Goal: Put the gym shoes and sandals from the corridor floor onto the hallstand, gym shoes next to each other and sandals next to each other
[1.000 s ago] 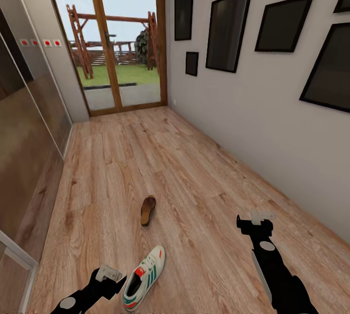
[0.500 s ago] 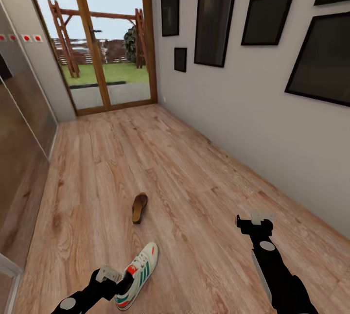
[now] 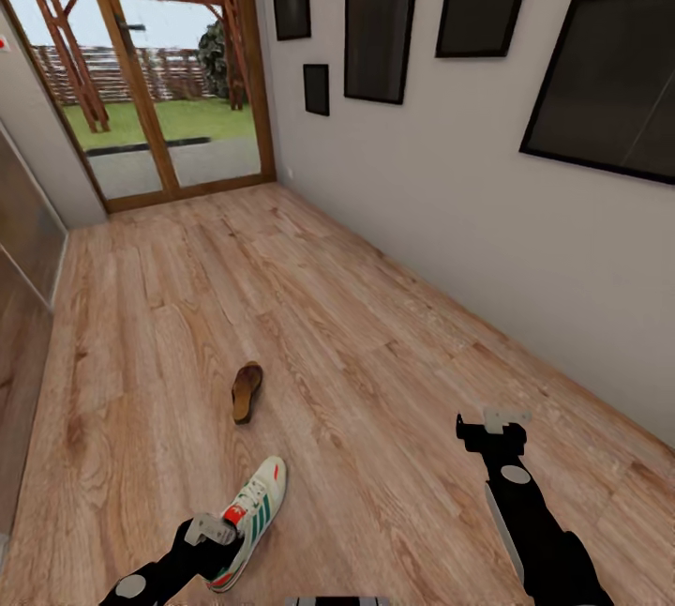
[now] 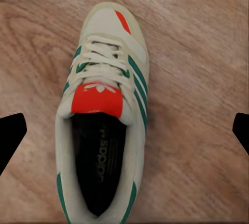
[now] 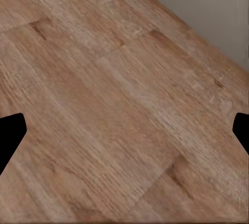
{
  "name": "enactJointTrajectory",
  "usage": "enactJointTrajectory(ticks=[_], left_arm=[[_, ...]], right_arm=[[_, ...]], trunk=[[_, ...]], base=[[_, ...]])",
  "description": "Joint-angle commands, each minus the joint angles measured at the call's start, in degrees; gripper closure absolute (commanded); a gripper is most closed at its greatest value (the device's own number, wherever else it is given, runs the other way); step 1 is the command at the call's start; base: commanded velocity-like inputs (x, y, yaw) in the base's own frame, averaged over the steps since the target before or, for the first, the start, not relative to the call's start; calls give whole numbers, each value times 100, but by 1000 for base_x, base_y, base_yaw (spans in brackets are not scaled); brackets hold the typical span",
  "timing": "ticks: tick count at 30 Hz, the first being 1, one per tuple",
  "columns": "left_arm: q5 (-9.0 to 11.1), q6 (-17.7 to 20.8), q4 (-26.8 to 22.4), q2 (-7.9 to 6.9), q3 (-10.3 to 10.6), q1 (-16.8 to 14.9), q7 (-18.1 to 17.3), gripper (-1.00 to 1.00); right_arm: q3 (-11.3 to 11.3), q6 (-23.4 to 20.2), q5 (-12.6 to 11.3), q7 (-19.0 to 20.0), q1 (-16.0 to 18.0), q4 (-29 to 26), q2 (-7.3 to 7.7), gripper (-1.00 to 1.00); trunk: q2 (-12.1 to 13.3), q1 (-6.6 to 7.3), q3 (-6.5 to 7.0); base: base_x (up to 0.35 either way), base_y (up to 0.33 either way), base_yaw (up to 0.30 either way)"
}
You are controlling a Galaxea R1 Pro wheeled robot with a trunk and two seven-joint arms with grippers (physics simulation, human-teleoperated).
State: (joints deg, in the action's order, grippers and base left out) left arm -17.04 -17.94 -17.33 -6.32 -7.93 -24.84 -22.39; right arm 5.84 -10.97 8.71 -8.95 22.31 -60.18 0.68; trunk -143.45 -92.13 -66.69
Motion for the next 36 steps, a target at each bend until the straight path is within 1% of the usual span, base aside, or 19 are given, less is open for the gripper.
enactJointTrajectory(ticks=[1, 10, 16, 29, 36], left_arm=[[-55, -28, 1, 0, -55, -3, -29, -100], [-54, -80, -5, -31, -83, 5, -29, -100], [-54, -190, -6, -35, -92, 9, -26, -100], [-54, -238, -7, -37, -94, 13, -1, -100], [-36, -488, 0, -60, -109, 22, 22, -100]], right_arm=[[-4, -46, 61, -10, 2, -9, -1, -100], [-4, -46, 60, -10, 2, -11, -5, -100], [-4, -46, 60, -10, 2, -11, -1, -100], [-4, -46, 53, -10, 2, -11, -5, -100], [-4, -46, 54, -10, 2, -11, -7, -100]], trunk=[[-4, -1, -27], [-16, -24, -254], [-24, -40, -435], [-41, -73, -837], [-50, -91, -1054]], base=[[0, 0, -24], [0, 0, -8], [0, 0, 0], [0, 0, 0], [0, 0, 0]])
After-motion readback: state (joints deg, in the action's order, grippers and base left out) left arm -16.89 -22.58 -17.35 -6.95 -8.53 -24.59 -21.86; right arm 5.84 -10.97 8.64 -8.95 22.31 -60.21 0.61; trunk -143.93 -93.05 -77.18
